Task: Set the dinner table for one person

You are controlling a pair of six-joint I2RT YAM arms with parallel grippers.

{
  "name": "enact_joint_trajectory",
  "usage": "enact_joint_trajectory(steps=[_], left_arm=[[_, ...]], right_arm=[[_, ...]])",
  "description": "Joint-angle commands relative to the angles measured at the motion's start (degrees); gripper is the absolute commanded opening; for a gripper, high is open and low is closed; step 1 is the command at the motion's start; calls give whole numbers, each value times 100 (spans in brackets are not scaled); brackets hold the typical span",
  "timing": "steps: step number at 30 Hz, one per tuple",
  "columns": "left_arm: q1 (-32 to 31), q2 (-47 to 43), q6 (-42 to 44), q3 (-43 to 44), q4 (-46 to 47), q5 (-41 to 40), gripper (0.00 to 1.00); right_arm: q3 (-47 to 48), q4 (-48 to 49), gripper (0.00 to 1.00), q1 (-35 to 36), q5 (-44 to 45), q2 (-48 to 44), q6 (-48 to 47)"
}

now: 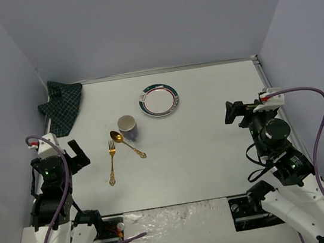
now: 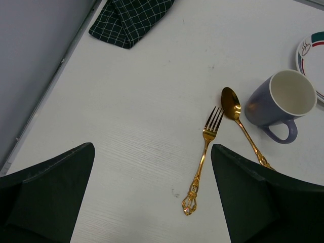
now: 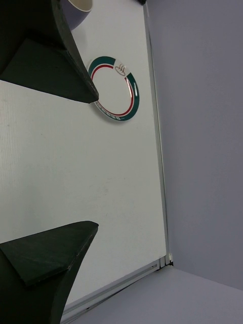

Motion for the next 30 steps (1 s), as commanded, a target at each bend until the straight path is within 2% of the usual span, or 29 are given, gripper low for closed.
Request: enact_joint_trajectory(steps=[1,5,9,13,19,21,27,30], left_arm=[[39,432,-252,320,240,-20,97],[42,1113,-632,593,311,9,97],[35,2307,-946,1163,614,-210,97],[164,3672,-1028,1769,1318,-385,97],[1047,5665,-1239,2589,2464,-49,97],[1308,6075,-1314,2818,2671,13,97],[1724,7497,-1374,3485,3313,295,97],[1910,8098,-1486,3762,3469,705,97]], right_arm=[[222,411,100,56,-158,50,70],[240,321,100,58,-471,68,366],[201,275,100,65,-853,68,479],[211,264,100,65,-1216,160,609],[218,222,100,74,-1823,201,653],[218,189,100,74,-1952,183,647],[79,161,100,81,-2171,73,554],[-3,161,100,74,-2368,78,505]])
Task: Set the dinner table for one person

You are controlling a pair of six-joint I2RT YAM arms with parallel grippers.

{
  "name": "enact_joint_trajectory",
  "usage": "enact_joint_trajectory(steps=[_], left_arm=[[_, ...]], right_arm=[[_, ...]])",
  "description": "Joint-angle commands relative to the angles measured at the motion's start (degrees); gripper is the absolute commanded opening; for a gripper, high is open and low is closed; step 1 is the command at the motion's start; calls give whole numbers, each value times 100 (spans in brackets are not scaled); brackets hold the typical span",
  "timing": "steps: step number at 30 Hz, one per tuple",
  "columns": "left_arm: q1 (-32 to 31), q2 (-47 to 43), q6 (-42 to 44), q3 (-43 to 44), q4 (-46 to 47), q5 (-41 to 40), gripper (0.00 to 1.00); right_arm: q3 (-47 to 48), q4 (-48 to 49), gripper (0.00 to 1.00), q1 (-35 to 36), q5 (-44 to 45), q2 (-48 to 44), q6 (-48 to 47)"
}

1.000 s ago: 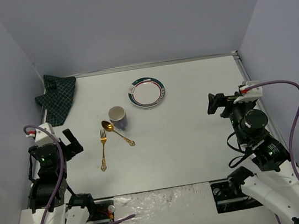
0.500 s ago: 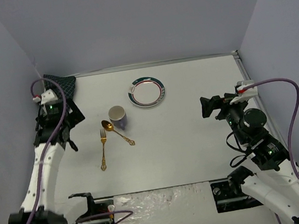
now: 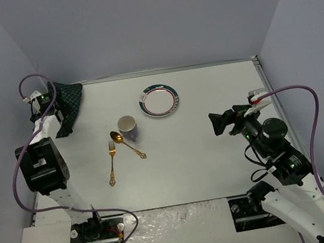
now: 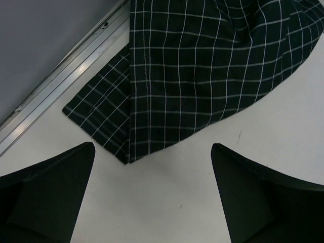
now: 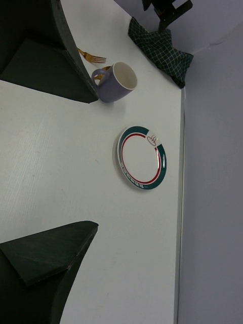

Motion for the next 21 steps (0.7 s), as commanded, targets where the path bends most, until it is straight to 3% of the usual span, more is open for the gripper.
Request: enact_joint_trajectory(steps=[1,10,12,14,19,21], left_arm=[[273,662,-274,599,798,567,97],[403,1797,-246,1275,936,841,97],[403,1963,-253,1398,703,904,92],[403,2100,-255,1489,555,991,77],[410,2161,-108,1528,439,1280,14],[420,2027,24,1483,456,1389,0]], right_arm=[[-18,356,100,38,-445,15,-101],[-97,371,100,52,-1049,203,-211],[-91,374,100,49,-1055,229,-232],[-92,383,100,46,-1047,232,-238],[-115,374,100,55,-1062,190,-231],[-132,374,100,55,-1064,128,-229]])
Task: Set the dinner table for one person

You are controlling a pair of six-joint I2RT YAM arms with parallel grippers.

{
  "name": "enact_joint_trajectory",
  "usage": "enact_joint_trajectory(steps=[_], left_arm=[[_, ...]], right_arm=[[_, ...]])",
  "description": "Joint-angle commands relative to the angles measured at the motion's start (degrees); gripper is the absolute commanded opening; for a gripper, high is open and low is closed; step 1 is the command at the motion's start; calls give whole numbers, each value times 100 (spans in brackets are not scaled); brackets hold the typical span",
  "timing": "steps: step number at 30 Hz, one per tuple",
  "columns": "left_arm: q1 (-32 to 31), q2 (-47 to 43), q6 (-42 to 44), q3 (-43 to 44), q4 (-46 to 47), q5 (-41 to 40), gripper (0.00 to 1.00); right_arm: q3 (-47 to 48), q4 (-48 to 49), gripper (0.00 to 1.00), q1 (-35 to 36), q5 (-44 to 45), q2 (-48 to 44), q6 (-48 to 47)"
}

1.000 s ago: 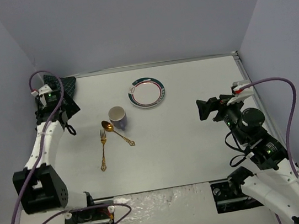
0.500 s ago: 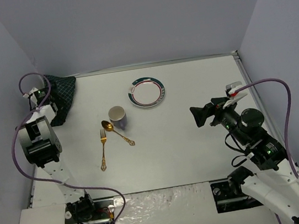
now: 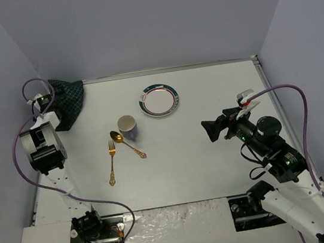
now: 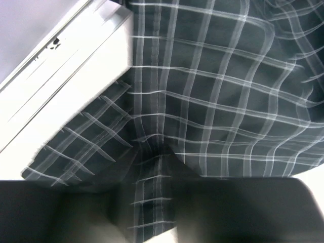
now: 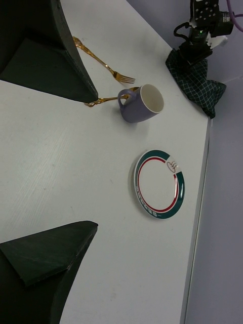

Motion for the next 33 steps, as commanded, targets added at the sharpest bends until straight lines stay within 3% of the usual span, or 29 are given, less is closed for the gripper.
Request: enact_joint_trajectory(steps=[1,12,20,25,33], left_arm=[[28,-342,243,48,-143,475,0],[-5,-2712,435,177,-164,1120,0],[-249,-4261,154,591,-737,1561,0],[-1224,-4748,143,1418,-1357,1809,0],[-3734,-4749,-313,1599,-1314,1837,0]], right_arm=[[-7,391,100,51,-98,-42,-71],[205,309,100,51,-183,-289,29],[333,224,100,57,-84,-484,104],[487,38,100,51,75,-511,223],[753,-264,100,51,516,-576,228]])
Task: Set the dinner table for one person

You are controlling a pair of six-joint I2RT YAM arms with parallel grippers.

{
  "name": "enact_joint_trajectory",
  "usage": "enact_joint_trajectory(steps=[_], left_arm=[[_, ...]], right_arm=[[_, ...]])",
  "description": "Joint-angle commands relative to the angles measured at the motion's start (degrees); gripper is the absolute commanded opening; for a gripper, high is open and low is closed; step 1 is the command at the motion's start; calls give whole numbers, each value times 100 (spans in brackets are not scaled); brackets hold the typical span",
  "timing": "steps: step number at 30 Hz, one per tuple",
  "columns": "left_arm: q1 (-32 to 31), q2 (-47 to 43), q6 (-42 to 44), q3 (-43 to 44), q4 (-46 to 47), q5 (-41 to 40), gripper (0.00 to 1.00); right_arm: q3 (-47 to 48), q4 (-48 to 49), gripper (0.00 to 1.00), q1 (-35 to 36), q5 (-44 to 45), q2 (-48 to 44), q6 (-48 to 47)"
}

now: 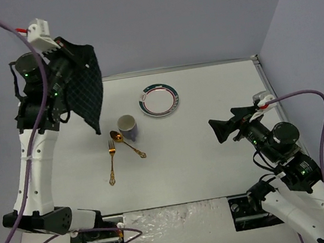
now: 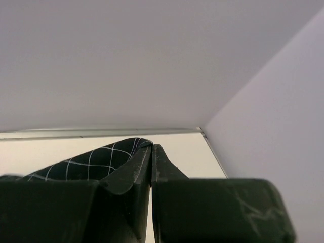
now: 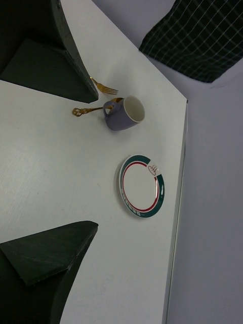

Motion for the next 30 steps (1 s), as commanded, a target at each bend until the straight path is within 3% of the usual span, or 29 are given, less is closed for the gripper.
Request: enact_joint_trajectory(steps=[1,6,9,18,21,28,30], left_arm=[[-1389,77,-370,184,198,129,0],[-2795,359,-225,214,435,142,0],[-3405,208,-247,-568,739,-63,0],[-3704,-92,-881,-4210,2657,-758,0],[-3704,197,-705,-5004,2854,-1208,10],[-3689,881,201,-4392,1874,-2129,24],[-3687,925,386,-4070,1786,-2229,34]], right_arm=[[395,65,100,44,516,-66,48],[547,-213,100,44,991,-199,77],[608,-411,100,44,1158,-261,138],[380,-949,100,44,1723,49,866],[196,-1207,100,44,2173,615,1270],[-153,-1334,100,-95,2533,2083,1972],[-272,-1296,100,-359,2357,2512,2057]])
